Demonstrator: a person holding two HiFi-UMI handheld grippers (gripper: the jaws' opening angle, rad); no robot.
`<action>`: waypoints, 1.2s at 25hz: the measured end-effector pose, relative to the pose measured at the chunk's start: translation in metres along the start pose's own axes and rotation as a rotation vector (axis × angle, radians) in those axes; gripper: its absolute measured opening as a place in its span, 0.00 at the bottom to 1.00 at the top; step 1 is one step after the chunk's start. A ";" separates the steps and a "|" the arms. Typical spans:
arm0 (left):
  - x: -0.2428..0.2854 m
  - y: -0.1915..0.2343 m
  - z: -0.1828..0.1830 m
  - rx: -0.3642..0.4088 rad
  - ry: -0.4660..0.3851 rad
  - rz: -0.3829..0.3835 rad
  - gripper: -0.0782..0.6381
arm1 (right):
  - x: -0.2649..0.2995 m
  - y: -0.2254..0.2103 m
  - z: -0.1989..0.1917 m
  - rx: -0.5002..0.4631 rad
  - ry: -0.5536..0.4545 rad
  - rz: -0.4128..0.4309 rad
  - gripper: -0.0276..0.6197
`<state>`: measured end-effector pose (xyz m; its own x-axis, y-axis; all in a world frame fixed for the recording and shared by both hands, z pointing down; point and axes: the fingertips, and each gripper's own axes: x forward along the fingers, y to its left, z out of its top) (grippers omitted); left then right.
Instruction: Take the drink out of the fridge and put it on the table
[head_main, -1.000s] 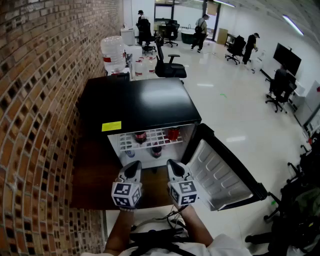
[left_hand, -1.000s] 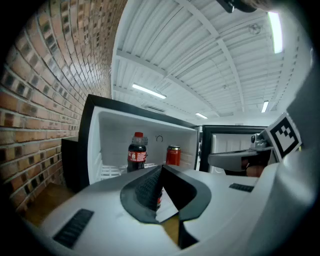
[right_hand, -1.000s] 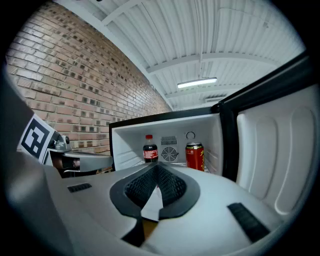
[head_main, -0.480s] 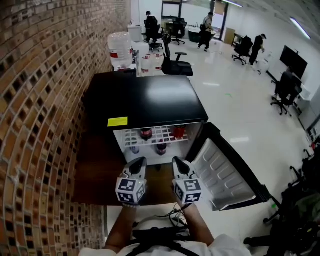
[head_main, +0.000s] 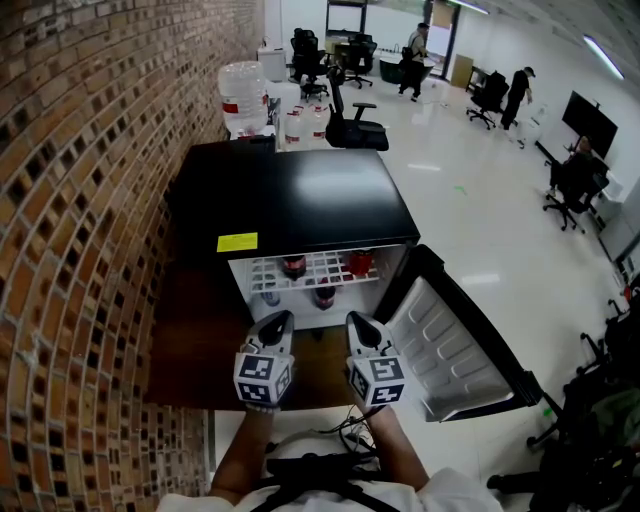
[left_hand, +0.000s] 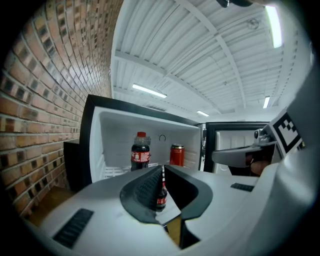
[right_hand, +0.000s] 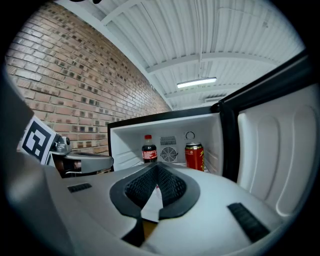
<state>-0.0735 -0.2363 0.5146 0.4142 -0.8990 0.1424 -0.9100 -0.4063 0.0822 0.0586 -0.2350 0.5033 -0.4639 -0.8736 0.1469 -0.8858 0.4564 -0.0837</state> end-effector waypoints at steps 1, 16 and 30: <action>0.001 0.001 0.000 0.000 -0.001 0.001 0.12 | 0.000 0.000 0.000 0.000 0.000 0.000 0.06; 0.019 0.014 0.011 0.027 -0.010 0.060 0.83 | 0.003 -0.006 0.001 0.010 -0.004 -0.011 0.06; 0.064 0.030 0.008 0.057 0.019 0.058 0.85 | 0.005 -0.015 0.005 0.008 -0.010 -0.028 0.06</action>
<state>-0.0745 -0.3074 0.5187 0.3603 -0.9183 0.1638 -0.9318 -0.3626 0.0170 0.0694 -0.2475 0.5000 -0.4391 -0.8876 0.1393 -0.8982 0.4306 -0.0880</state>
